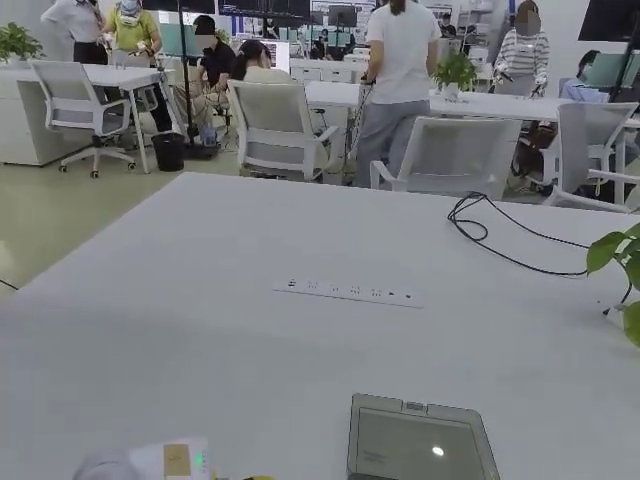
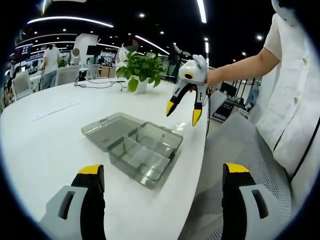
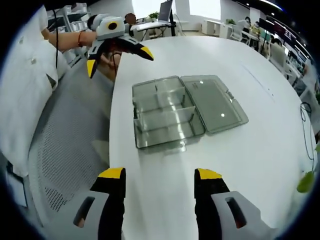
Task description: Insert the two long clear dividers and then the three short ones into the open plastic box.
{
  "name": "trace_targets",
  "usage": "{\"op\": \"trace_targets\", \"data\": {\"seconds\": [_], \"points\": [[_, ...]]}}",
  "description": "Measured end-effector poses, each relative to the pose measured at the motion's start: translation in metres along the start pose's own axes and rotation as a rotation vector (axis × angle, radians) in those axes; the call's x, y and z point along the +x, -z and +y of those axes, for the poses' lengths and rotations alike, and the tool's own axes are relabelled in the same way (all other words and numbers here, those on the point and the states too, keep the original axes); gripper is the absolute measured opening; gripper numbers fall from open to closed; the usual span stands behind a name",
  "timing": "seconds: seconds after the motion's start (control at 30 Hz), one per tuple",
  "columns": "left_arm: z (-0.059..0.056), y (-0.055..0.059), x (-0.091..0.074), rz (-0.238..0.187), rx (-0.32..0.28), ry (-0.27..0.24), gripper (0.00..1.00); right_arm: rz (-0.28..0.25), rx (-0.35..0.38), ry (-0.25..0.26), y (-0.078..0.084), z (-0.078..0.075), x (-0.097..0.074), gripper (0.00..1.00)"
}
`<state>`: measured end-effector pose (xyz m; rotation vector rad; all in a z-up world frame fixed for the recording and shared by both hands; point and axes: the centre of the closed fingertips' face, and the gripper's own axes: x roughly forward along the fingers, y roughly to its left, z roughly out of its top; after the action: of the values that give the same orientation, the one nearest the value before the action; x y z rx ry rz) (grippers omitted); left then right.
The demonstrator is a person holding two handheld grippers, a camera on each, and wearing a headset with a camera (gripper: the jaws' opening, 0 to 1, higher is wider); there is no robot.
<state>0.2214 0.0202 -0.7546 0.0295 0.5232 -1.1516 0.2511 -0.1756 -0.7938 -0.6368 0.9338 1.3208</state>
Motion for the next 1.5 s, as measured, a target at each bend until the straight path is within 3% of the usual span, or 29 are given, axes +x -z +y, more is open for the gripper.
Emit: {"op": "trace_targets", "data": {"seconds": [0.6, 0.83, 1.0, 1.1, 1.5], "points": [[0.001, 0.002, -0.002, 0.003, -0.008, -0.003, 1.0, 0.223, -0.103, -0.005, 0.07, -0.011, 0.018, 0.52], [0.001, 0.002, -0.002, 0.001, -0.014, -0.004, 1.0, 0.276, -0.152, -0.002, 0.081, -0.012, 0.024, 0.48], [0.002, 0.002, -0.003, -0.003, -0.016, -0.007, 1.0, 0.283, -0.173, 0.015, 0.081, -0.014, 0.024, 0.44], [0.002, 0.0, -0.003, -0.008, -0.018, -0.009, 1.0, 0.306, -0.238, 0.032, 0.083, -0.016, 0.025, 0.42], [0.002, 0.0, -0.003, -0.007, -0.014, -0.006, 1.0, 0.305, -0.216, 0.049, 0.082, -0.019, 0.025, 0.35]]}}
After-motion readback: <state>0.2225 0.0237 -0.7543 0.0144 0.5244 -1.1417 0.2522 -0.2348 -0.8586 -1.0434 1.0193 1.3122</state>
